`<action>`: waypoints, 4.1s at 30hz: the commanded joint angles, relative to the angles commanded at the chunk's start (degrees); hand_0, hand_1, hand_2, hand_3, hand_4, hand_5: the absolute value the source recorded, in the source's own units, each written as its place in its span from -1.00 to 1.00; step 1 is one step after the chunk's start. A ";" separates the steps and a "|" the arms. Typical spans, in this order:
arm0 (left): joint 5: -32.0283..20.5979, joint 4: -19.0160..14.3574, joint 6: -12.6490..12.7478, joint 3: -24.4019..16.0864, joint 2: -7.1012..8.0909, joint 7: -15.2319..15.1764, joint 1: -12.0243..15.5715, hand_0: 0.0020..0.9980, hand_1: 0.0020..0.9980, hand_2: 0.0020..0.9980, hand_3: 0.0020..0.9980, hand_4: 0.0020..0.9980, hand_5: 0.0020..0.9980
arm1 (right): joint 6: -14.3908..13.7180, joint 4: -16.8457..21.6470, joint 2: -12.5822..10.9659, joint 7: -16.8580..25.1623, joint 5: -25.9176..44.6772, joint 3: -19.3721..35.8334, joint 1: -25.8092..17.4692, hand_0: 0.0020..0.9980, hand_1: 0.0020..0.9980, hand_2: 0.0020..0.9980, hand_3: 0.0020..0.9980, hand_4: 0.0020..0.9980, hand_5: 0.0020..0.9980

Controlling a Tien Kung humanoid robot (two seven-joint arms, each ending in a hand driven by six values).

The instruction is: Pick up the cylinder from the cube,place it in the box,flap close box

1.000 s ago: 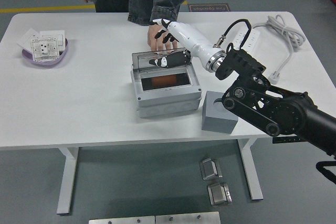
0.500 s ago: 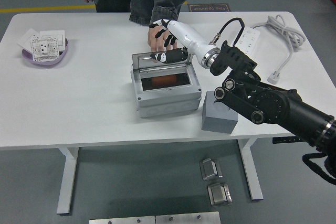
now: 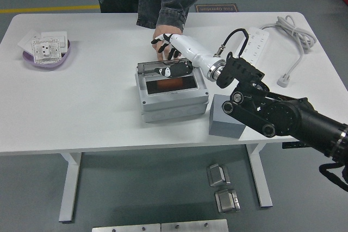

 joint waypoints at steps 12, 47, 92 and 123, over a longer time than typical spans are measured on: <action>-1.83 0.00 0.16 1.74 -0.29 -0.67 0.12 0.42 0.44 0.32 0.67 -0.01 -0.83 | -1.09 4.03 -2.12 0.67 2.74 -3.00 -4.23 -0.04 -0.17 0.22 0.55 0.56 -0.56; 11.85 0.00 -0.51 -12.99 -1.68 0.13 3.38 0.41 0.44 0.29 0.61 -0.06 -0.85 | -4.85 25.76 -6.25 -3.26 -19.29 43.28 -33.52 0.05 -0.10 0.25 0.52 0.53 -0.56; 12.07 0.00 -0.65 -13.17 -1.25 0.40 3.82 0.41 0.43 0.32 0.64 0.01 -0.86 | -3.22 13.40 -0.07 22.08 17.52 56.45 -44.48 0.88 0.89 1.00 1.00 0.99 -0.05; 10.52 0.00 -0.47 -11.24 -1.04 0.80 3.24 0.40 0.43 0.32 0.66 0.05 -0.86 | -4.17 15.40 -1.29 23.34 18.93 54.08 -45.37 0.87 0.88 0.98 1.00 0.94 -0.17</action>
